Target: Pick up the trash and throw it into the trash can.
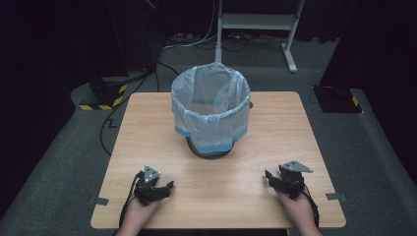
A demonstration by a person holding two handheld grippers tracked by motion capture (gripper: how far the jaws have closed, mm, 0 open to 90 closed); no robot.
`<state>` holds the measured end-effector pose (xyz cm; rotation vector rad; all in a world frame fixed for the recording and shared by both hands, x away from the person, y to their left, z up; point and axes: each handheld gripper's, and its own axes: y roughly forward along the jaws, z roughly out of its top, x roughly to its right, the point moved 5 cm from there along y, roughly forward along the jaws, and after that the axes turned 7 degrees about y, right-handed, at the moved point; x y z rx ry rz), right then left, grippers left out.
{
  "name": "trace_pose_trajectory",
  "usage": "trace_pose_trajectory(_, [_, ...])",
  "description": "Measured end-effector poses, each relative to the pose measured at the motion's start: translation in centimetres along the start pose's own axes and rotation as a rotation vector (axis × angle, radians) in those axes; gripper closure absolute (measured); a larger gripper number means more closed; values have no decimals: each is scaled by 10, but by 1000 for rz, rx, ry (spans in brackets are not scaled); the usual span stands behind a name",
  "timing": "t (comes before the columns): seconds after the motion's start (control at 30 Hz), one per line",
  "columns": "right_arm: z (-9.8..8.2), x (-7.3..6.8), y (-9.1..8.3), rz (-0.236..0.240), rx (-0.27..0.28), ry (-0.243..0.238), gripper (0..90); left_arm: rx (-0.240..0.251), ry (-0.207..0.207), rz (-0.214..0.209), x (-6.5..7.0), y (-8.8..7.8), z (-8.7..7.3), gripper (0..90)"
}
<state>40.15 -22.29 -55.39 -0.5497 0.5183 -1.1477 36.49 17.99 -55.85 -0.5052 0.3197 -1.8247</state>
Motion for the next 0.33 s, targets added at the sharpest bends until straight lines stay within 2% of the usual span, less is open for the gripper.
trace_pose_trajectory(0.03, [-2,-1,-1,-2,-28,-3,350,-4,2,2,1,-2,-1,299])
trace_pose_trajectory(0.07, [-3,-3,0,-11,-31,-9,338,17,0,2,1,-2,-2,299])
trace_pose_trajectory(0.1, [-5,-5,-1,-7,-60,-24,304,29,-1,0,3,-3,-3,298])
trace_pose_trajectory(0.13, [-6,-6,0,-10,-57,-21,294,29,-1,0,3,-3,-3,297])
trace_pose_trajectory(0.17, [-6,-7,0,-12,-54,-22,261,9,27,-4,5,-4,-5,291])
trace_pose_trajectory(0.2, [-6,-9,0,-2,-68,-28,229,48,-1,-1,8,-1,-4,282])
trace_pose_trajectory(0.33, [-6,-10,1,1,-75,-36,207,38,8,-1,7,-2,-4,277])
